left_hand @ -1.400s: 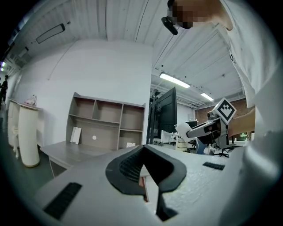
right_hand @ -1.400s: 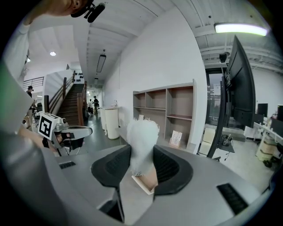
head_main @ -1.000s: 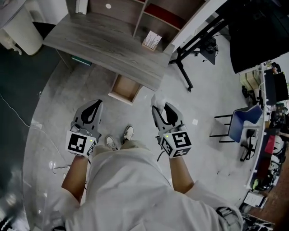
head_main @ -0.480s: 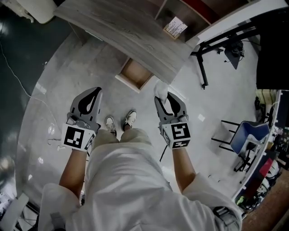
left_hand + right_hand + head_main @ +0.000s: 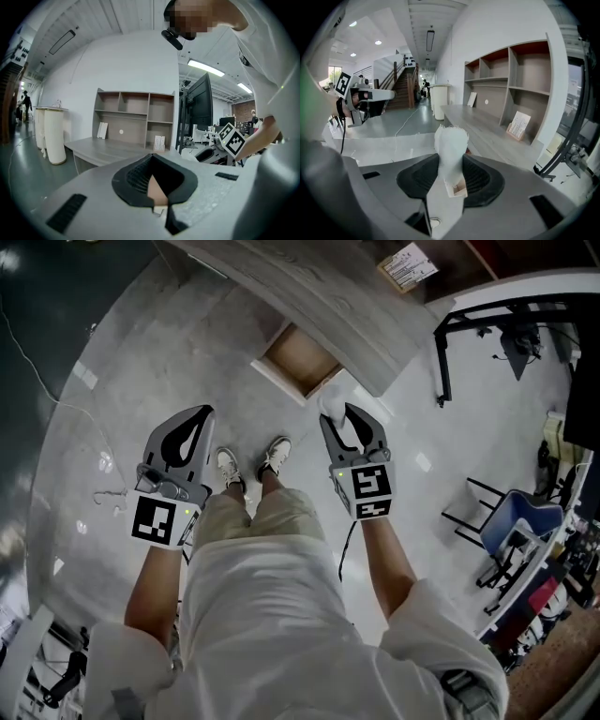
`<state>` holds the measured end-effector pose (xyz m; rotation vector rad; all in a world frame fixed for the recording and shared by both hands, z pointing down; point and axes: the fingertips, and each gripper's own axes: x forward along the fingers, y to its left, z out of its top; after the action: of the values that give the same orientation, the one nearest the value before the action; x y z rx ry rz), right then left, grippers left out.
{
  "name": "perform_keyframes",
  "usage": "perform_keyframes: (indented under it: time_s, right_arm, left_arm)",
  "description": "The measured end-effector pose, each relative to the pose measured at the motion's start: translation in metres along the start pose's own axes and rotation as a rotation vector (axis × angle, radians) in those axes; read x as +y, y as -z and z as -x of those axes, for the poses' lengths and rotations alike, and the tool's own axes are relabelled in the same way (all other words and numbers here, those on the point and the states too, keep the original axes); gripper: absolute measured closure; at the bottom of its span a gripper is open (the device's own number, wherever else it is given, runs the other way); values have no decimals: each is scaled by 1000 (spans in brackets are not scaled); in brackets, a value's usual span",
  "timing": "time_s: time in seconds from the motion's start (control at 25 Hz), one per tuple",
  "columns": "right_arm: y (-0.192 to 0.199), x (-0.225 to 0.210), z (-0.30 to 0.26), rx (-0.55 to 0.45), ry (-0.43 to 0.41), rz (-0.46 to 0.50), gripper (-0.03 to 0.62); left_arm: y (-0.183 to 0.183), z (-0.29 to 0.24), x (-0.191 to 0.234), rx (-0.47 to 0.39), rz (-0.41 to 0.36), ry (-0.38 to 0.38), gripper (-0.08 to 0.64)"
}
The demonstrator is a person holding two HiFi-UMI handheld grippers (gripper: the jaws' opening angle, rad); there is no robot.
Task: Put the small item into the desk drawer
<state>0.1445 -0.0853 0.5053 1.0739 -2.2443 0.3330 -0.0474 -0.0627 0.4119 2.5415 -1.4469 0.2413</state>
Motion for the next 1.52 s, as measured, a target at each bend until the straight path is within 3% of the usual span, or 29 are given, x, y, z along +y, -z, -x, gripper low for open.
perform_keyframes:
  time_s: [0.88,1.52]
  right_arm:
    - [73,0,-139,126,-65,135,439]
    - [119,2,-212,237,-128,256,439]
  left_arm:
    - [98,-33,35,67,96,-54,553]
    - [126,-50,49,89,132,-110,553]
